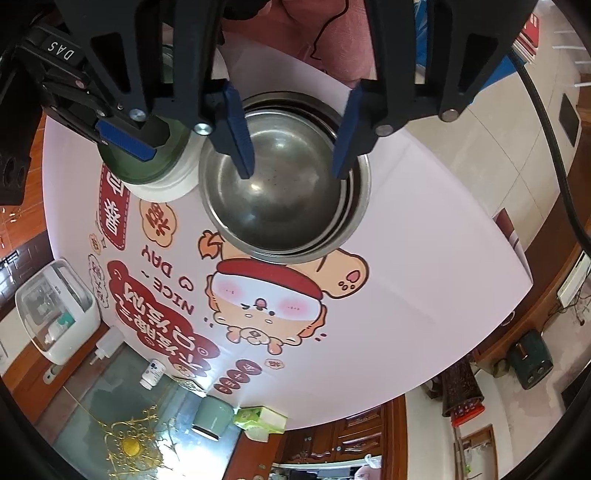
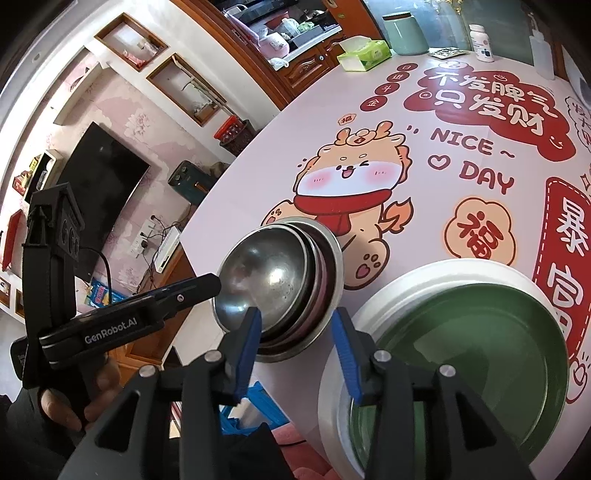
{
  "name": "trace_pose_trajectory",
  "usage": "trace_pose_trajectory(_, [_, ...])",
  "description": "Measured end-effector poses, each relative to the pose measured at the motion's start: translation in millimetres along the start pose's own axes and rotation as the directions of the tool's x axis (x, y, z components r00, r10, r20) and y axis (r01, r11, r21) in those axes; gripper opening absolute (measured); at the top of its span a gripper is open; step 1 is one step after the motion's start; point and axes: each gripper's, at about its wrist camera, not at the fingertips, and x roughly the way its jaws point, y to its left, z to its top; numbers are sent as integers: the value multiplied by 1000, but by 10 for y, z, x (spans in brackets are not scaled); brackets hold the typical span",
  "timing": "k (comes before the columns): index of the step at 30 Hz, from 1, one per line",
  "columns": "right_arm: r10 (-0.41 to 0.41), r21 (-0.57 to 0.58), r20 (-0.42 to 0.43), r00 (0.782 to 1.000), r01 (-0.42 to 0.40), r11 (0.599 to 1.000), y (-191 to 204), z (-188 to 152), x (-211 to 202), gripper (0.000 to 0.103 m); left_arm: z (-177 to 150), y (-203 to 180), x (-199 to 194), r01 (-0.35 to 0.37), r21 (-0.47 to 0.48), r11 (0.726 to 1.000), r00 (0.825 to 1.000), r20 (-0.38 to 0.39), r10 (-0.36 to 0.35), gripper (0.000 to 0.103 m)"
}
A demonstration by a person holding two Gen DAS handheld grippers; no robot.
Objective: Organize plates and bowls
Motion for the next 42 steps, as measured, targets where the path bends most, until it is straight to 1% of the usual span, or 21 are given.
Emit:
trace_pose_trajectory(4, [-3,13,5,1000,3,1000,-48,-1,-44,47,27,-50,-51,7,15,1000,1000,15,-7,44])
trace_pose_trajectory(7, [-14,28,16,1000,14,1000,-84,-12,-86,47,83,-70,-64,34,36,999,999,28,-35,50])
trace_pose_trajectory(8, [-18,37,20,1000,17,999,-100,-16,-99,48,103,-73,-59,47,42,998,998,29,-48,50])
trace_pose_trajectory(10, [-25,62,30,999,23,998,-129,-25,-119,54,153,-85,-37,72,65,995,997,24,-74,50])
trace_pose_trajectory(12, [-30,93,45,999,26,995,-156,-33,-137,58,186,-92,-23,83,87,993,996,20,-85,50])
trace_pose_trajectory(17, [-44,185,88,995,27,982,-168,-56,-125,61,299,-56,2,119,159,980,993,2,-121,52])
trace_pose_trajectory(20, [-59,233,119,991,30,972,-117,-74,-95,65,368,-1,-2,143,194,970,989,1,-146,52])
trace_pose_trajectory(22, [-72,265,143,987,32,964,-68,-88,-69,69,434,46,11,161,227,960,986,-10,-164,52])
trace_pose_trajectory(27, [-120,336,186,975,51,940,71,-154,26,69,566,144,64,179,301,937,983,-21,-181,52])
trace_pose_trajectory(30, [-150,381,210,966,61,923,139,-210,94,70,637,215,100,185,349,919,982,-25,-188,54])
trace_pose_trajectory(31, [-159,393,219,963,63,917,155,-228,109,70,653,232,110,185,363,913,982,-26,-189,56])
trace_pose_trajectory(33, [-186,423,238,953,70,904,194,-275,140,70,682,272,121,192,398,897,980,-24,-199,58])
trace_pose_trajectory(35, [-215,458,257,942,77,886,234,-332,174,70,709,299,137,191,455,870,978,-13,-208,60])
trace_pose_trajectory(36, [-231,479,268,935,79,874,253,-365,190,71,717,308,139,195,469,861,977,-13,-214,60])
trace_pose_trajectory(39, [-277,531,294,915,85,843,304,-455,231,71,755,334,185,210,524,826,973,-29,-229,62])
trace_pose_trajectory(40, [-291,549,301,908,85,831,322,-485,246,71,763,344,208,212,553,806,972,-35,-231,62])
trace_pose_trajectory(42, [-321,588,310,895,85,804,361,-550,289,72,757,350,238,214,589,779,972,-45,-232,63])
